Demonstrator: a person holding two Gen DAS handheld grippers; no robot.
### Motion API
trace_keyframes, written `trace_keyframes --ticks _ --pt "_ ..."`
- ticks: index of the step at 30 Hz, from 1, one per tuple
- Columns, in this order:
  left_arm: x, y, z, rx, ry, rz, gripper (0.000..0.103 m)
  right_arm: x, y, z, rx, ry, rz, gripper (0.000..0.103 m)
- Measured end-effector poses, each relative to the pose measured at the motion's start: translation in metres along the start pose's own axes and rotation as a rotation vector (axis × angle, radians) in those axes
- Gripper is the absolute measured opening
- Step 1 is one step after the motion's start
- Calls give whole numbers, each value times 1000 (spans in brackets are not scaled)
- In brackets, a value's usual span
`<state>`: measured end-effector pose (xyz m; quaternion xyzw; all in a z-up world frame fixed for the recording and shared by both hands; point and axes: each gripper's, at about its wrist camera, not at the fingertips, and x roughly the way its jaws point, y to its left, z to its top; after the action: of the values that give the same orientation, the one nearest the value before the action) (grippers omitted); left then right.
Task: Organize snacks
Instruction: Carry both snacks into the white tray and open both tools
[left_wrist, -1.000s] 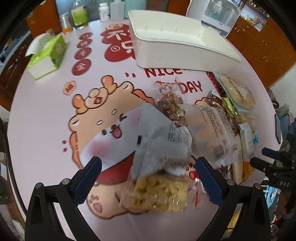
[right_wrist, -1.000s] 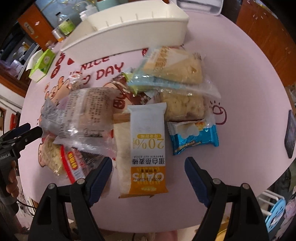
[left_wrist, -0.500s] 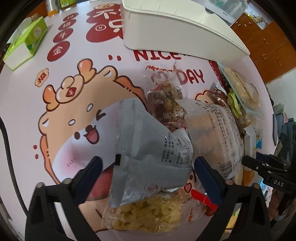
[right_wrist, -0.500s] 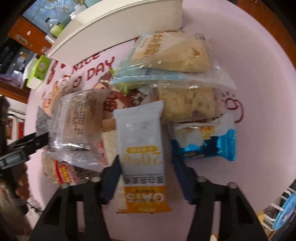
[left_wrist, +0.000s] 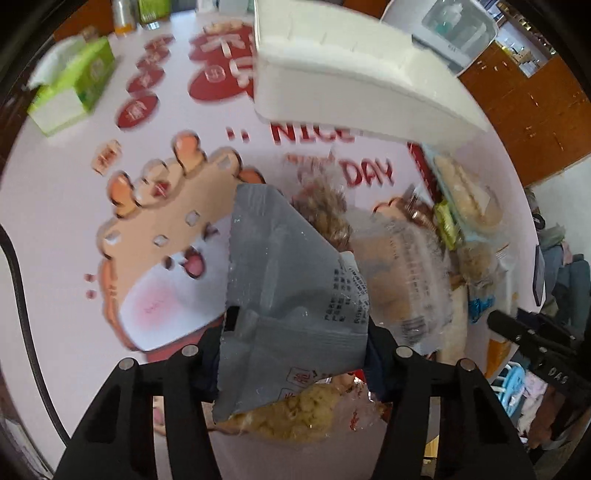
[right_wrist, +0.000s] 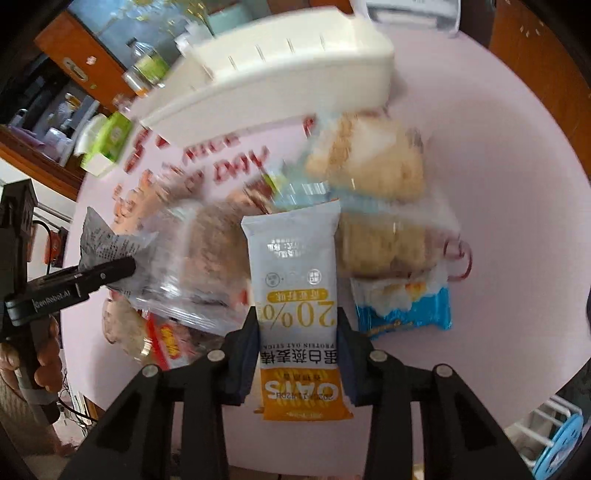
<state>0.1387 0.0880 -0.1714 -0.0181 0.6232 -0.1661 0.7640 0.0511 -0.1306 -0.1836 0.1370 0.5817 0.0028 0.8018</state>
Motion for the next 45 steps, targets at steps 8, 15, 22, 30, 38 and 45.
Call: trace_keyframes --ticks 8,15,22,30,38,45 --pt "-96 -29 50 60 -233 -3 56 -65 26 65 -106 -194 -5 38" --pt "-140 -73 124 128 -389 63 56 -109 46 160 -151 -383 -61 39" --pt "-123 -102 200 167 -433 155 57 -111 56 259 -99 -461 -125 41" --pt "-76 -110 236 166 -423 250 97 -71 44 295 -104 -392 -140 55" --pt "-62 -101 231 126 -372 265 99 -54 36 277 -105 -339 -86 59" --pt "-79 -107 203 135 -368 260 99 -72 40 250 -117 -336 -54 59"
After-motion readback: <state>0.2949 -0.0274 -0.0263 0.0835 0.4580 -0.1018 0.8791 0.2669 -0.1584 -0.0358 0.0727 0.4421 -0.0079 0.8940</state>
